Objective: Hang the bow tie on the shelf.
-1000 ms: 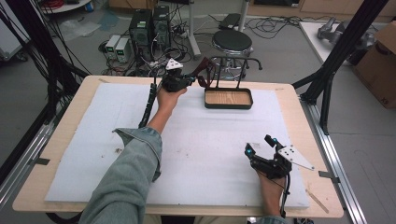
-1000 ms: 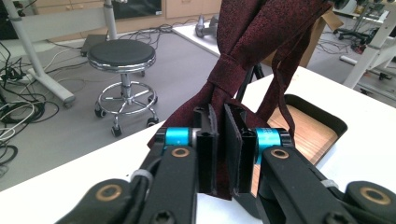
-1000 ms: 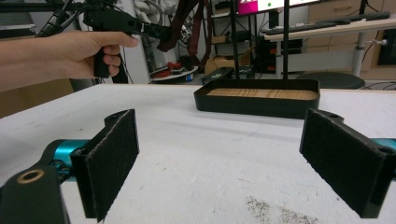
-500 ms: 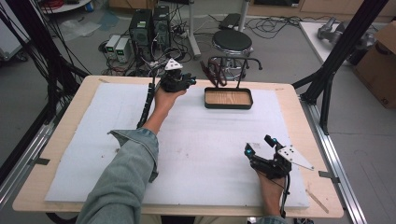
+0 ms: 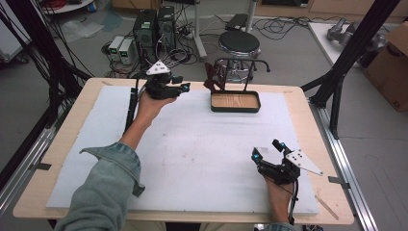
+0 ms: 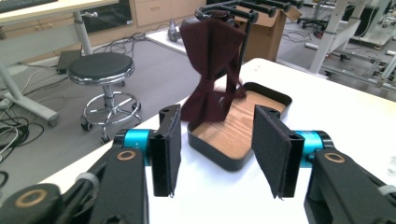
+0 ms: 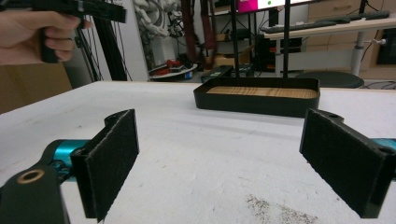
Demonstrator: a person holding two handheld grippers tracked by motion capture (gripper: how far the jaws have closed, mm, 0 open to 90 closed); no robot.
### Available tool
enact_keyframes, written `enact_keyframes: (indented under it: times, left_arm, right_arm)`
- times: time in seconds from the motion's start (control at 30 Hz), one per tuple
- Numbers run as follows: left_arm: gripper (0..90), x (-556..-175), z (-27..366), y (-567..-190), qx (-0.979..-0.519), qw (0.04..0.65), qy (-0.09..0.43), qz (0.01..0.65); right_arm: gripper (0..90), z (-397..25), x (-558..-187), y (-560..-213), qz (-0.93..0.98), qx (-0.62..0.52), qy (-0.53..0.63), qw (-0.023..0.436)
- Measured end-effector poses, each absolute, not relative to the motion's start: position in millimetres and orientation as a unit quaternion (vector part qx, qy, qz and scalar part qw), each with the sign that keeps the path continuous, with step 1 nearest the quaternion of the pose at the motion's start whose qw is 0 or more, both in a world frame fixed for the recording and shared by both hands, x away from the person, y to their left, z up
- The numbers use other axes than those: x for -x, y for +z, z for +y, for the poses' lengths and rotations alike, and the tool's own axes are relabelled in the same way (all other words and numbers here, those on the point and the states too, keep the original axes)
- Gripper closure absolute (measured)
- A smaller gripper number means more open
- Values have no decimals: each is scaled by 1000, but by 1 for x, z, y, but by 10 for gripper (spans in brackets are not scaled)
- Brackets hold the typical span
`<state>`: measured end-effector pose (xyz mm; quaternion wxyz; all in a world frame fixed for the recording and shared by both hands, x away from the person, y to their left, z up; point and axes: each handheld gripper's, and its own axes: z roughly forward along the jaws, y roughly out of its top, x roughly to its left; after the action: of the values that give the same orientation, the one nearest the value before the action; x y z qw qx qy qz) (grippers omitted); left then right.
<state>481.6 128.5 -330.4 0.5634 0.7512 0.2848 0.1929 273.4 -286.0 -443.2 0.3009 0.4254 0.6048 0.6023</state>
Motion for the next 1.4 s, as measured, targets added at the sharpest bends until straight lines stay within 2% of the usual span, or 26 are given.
enact_keyframes:
  times: [0.77, 1.13, 1.4]
  left_arm:
    - [417, -373, 250, -306, -707, 606, 225, 287]
    - [399, -327, 298, -324, -690, 616, 235, 298]
    - [385, -309, 313, -339, -690, 609, 241, 308]
  right_arm:
    - [109, -286, -274, -443, 606, -427, 597, 305]
    - [109, -286, -273, -443, 606, -431, 596, 304]
    - [109, -286, -274, -443, 604, -432, 595, 308]
